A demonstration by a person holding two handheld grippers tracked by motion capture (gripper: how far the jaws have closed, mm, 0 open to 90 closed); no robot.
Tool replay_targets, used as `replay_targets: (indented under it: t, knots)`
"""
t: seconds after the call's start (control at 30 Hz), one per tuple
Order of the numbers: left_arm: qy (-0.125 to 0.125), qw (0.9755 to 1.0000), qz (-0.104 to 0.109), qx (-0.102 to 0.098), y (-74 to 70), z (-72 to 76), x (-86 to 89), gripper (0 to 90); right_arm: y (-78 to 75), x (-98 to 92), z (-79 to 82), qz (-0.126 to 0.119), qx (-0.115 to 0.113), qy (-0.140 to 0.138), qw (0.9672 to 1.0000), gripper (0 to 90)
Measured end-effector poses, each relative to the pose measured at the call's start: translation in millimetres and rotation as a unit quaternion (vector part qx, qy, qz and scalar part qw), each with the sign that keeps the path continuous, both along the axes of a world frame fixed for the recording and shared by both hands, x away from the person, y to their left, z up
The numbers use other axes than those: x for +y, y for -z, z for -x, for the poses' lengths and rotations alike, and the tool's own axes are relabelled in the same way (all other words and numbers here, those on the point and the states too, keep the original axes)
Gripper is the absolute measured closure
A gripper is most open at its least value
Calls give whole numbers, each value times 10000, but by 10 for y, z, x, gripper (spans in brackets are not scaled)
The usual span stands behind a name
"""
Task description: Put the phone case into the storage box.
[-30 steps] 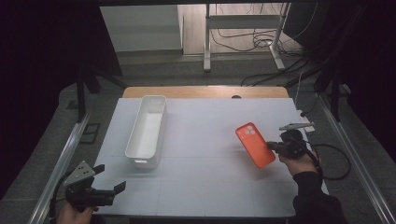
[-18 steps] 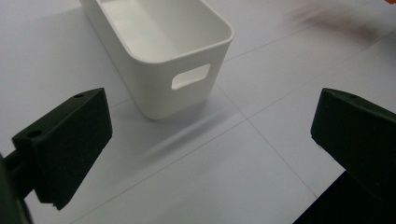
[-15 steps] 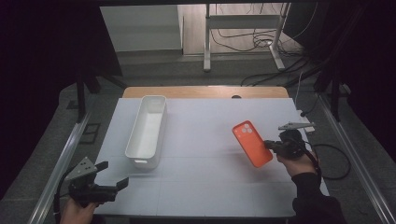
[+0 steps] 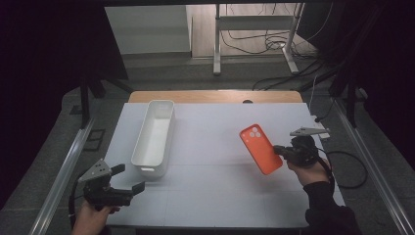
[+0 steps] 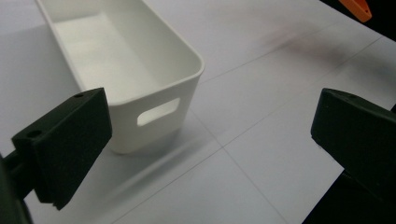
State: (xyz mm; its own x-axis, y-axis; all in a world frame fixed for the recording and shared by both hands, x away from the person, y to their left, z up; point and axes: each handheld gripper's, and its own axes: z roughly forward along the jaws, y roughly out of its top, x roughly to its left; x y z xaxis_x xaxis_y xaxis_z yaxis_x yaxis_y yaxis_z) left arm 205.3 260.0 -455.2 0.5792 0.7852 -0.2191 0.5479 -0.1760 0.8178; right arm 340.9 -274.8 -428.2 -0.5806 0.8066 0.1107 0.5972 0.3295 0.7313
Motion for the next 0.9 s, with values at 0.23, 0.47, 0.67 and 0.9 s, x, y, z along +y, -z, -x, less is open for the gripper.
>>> replay_targets:
  t: [0.23, 0.47, 0.67, 0.9]
  knots:
    - [135, 9998, 150, 16, -37, -110, -90, 0, -22, 35, 16, -43, -50, -59, 10000, 892]
    - [251, 9994, 229, 29, -62, -237, -176, 0, -54, 66, 34, -122, -108, -112, 9998, 892]
    - [341, 9987, 376, 84, -91, -329, -243, 0, -74, 96, 47, -180, -148, -120, 9997, 892]
    - [472, 9980, 397, 144, -104, -431, -334, 0, -87, 144, 64, -173, -218, -188, 9994, 892]
